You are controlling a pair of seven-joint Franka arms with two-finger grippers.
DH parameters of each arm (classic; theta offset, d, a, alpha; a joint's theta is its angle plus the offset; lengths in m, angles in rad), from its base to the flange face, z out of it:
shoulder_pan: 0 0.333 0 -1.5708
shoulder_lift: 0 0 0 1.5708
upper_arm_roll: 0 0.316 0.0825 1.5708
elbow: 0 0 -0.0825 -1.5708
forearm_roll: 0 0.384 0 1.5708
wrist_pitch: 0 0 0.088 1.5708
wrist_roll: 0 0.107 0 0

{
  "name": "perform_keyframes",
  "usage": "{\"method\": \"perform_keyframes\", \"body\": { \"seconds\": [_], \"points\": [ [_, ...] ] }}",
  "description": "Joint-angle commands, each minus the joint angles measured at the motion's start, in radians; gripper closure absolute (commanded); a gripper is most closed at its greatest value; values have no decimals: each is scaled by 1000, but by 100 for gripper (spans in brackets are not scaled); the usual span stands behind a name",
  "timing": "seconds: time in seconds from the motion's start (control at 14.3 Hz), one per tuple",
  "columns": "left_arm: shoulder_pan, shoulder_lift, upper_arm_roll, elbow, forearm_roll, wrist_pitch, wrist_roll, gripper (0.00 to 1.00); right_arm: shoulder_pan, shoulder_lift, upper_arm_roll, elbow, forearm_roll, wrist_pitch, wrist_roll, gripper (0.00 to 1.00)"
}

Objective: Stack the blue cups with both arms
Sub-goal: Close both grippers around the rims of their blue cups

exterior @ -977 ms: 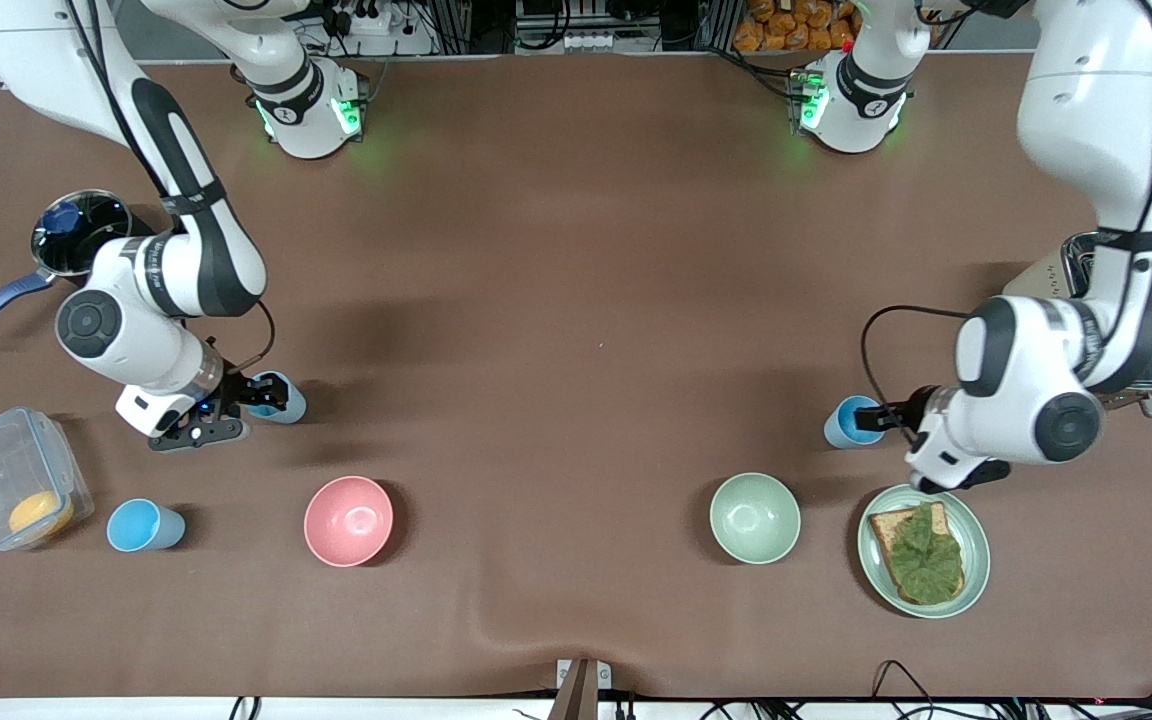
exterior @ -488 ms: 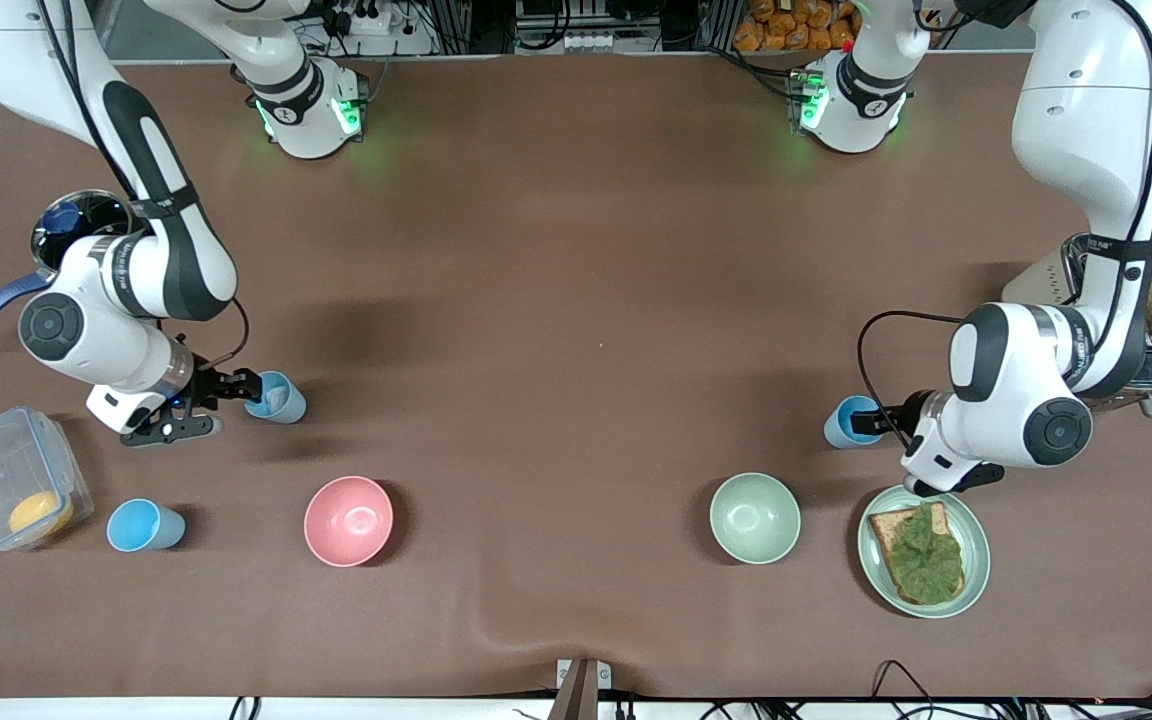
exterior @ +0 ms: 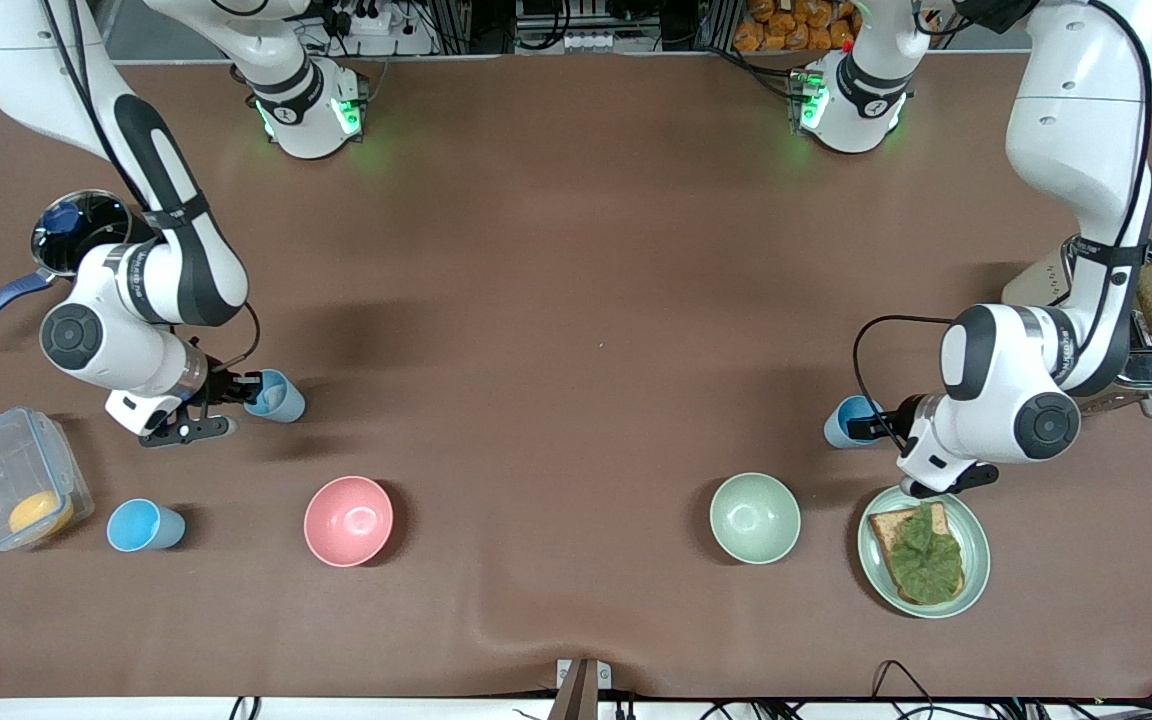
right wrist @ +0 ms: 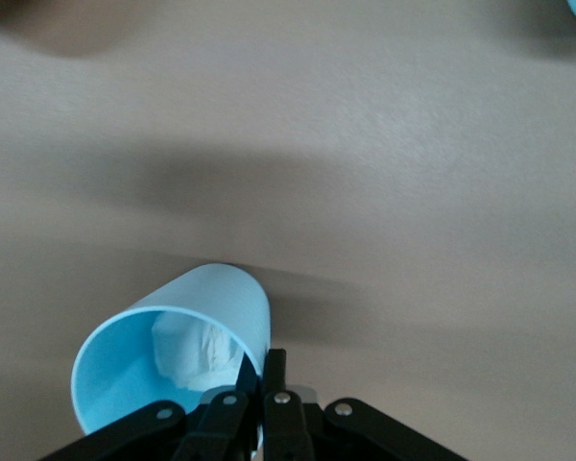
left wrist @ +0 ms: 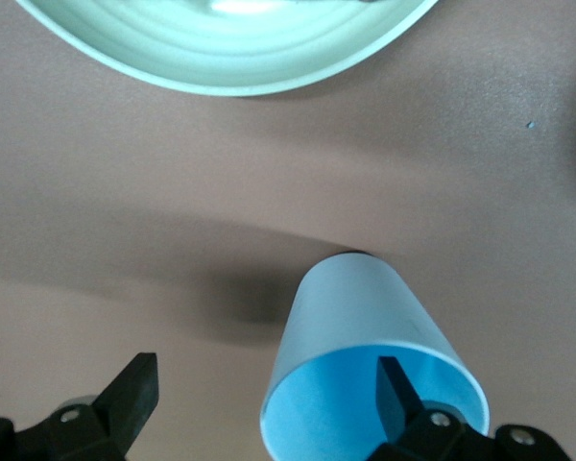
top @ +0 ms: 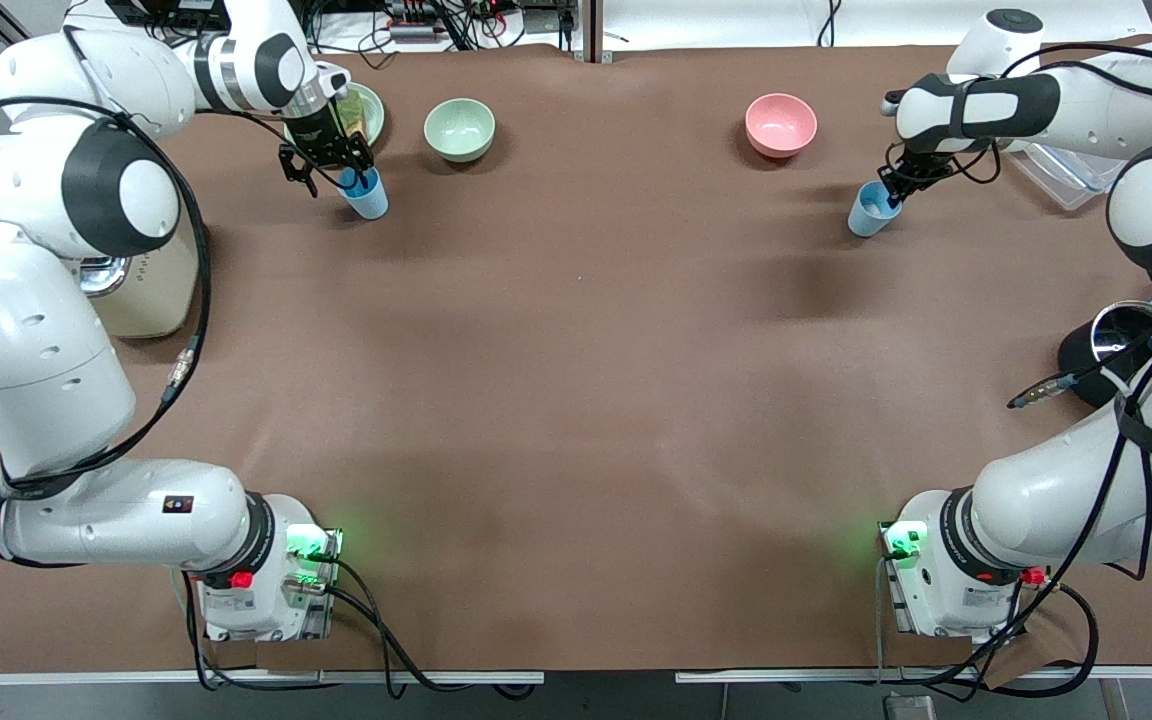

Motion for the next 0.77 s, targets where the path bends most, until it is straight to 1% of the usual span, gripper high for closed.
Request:
{"method": "perform_keyframes", "body": {
  "seconds": [0.0,0.14,0.35,0.49,0.63,0.7],
  "points": [
    [-1,-18,-1,-46,8,78,13,0,30,0,2,49,-17,-76,15,100],
    [-5,-17,-1,-46,8,86,13,0,61,-1,2,124,-12,-208,55,100],
    [-2,-20,-2,-69,7,110,11,0,145,-11,5,242,-3,-418,208,100],
    [-1,-26,-2,-83,7,125,11,0,220,-15,8,264,-3,-469,340,100],
    [2,-29,-4,-92,7,135,11,0,317,-21,9,265,5,-470,502,100],
    [1,-30,-4,-98,7,136,11,0,378,-18,9,276,26,-465,602,100]
  ]
}}
